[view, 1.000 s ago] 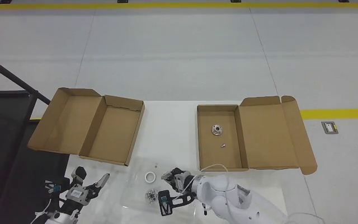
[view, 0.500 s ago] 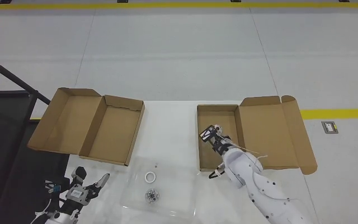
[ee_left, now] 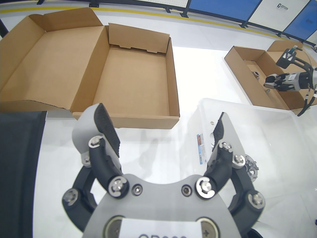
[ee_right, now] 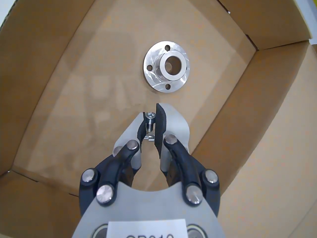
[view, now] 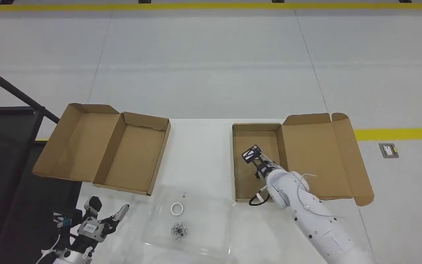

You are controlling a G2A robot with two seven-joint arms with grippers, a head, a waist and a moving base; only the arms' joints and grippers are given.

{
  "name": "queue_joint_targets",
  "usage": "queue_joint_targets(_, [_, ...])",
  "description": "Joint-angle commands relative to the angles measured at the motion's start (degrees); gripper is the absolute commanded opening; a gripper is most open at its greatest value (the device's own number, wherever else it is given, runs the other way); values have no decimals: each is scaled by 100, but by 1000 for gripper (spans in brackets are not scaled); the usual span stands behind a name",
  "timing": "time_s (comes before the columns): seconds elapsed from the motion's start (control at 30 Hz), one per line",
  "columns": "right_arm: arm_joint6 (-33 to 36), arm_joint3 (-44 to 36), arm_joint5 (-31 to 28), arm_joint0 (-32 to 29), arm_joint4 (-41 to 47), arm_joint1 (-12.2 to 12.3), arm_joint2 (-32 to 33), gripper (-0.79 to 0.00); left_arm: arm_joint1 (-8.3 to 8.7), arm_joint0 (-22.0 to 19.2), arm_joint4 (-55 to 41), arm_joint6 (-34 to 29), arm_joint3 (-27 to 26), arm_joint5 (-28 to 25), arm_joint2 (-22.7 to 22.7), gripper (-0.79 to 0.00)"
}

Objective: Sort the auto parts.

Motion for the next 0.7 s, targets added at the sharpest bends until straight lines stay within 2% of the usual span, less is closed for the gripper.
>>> queue_joint_targets(0.0, [-49, -89, 111, -66, -74, 1, 48, 0, 0, 0, 0, 0, 0, -1, 0, 0])
queue_joint_targets(0.07, [-146, -264, 258, -192, -198, 13, 103, 0, 0, -3, 9, -2, -17, -6, 4, 0])
queue_joint_targets(0.13, [-425, -577, 362, -399, -354, 45, 183, 0, 7, 55, 299, 70, -249, -20, -23, 0])
queue_joint_targets(0.2, [-900, -989, 434, -719, -581, 110, 324, 0, 6, 237, 459, 221, -619, -119, -60, 0])
queue_joint_targets(0.3, [-1598, -1740, 570, -1354, -1037, 228, 547, 0, 23, 543, 667, -34, -1304, -311, -211, 0])
queue_joint_targets(0.37, [-1992, -2220, 605, -1788, -1375, 308, 696, 0, 41, 702, 729, -532, -1721, -518, -203, 0])
queue_joint_targets(0.47, [-2328, -2854, 971, -2438, -1984, 396, 890, 0, 69, 701, 899, -1309, -2240, -628, -122, 0])
queue_joint_targets(0.57, [-2419, -3479, 1243, -3072, -2573, 464, 1018, 0, 96, 520, 1253, -2329, -2548, -577, 191, 0])
queue_joint_targets(0.67, [-2524, -4046, 1430, -3708, -3097, 527, 1149, 0, 102, 105, 1706, -3175, -2754, -333, 744, 0])
